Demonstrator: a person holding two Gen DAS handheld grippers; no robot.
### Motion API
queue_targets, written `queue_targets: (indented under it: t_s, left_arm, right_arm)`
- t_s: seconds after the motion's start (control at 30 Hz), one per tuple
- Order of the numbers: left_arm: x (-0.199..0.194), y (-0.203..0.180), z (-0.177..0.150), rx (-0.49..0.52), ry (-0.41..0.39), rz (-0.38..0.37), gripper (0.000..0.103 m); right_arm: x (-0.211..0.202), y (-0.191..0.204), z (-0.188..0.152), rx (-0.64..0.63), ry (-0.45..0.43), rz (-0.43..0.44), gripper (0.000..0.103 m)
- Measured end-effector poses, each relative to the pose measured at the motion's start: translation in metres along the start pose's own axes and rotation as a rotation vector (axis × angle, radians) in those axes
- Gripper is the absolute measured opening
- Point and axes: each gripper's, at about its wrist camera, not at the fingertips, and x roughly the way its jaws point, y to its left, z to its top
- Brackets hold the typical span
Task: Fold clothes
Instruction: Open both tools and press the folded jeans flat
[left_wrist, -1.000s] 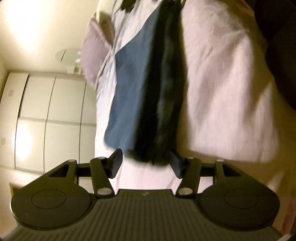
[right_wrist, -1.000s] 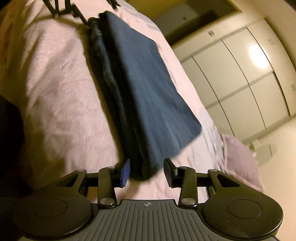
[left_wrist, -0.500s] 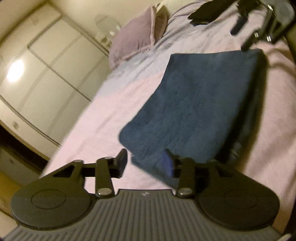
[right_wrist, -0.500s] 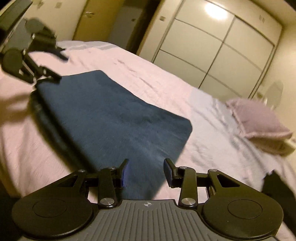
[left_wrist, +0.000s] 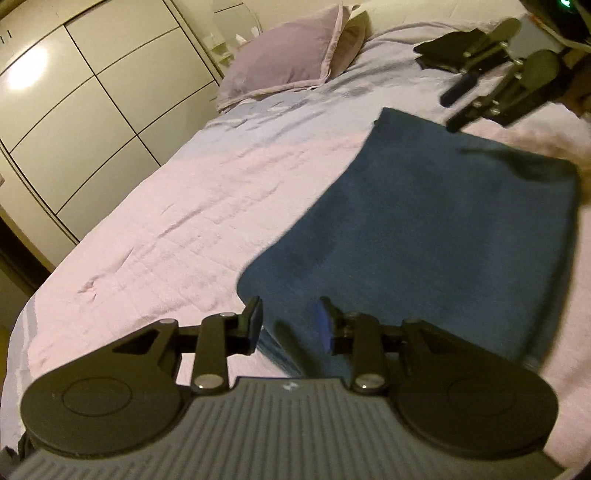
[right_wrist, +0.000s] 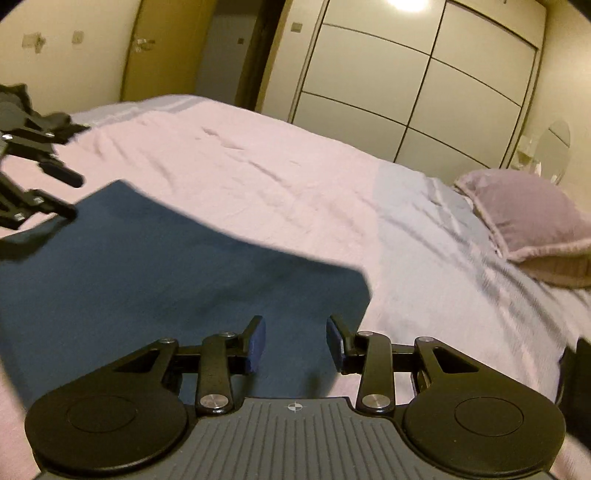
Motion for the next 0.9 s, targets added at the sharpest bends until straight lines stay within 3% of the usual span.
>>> queue_targets:
  t_s: [0.13,0.2,0.37,0.5,0.63,0.73,0.9]
  left_arm:
    - [0.031,0.009,0.002,-0.027,0.042,-0.033,0.029]
    - [0.035,0.012,0.000,-0.050,0.041,-0.037,0.030]
    - [0.032,0.013,-0.005,-0.066,0.037,-0.032,0.030]
    - [0.028,0.009,-0.003,-0.049,0.044,-0.009,0.030]
    - [0.006,0.008,-0.005,-0.049,0.038,0.043,0.030]
    - [-0.020,0.005,-0.015,-0.079,0.032,0.034,0.032]
    - [-0.050,-0.016,-0.033,-0.107,0.056,0.030,0.031]
  right_arm:
    - [0.067,-0.029,0.013,0.099,0.093,-0.014,0.038]
    - [0.095,-0.032,0.010,0.147,0.139,0.024,0.038]
    - [0.112,-0.040,0.012,0.220,0.153,0.060,0.039]
    - [0.077,-0.037,0.015,0.225,0.112,0.055,0.039]
    - [0.011,-0.022,0.008,0.249,0.045,0.086,0.039]
    - [-0.038,0.004,-0.005,0.231,0.010,0.134,0.039]
    - [-0.071,0.041,-0.047,0.252,0.071,0.179,0.039]
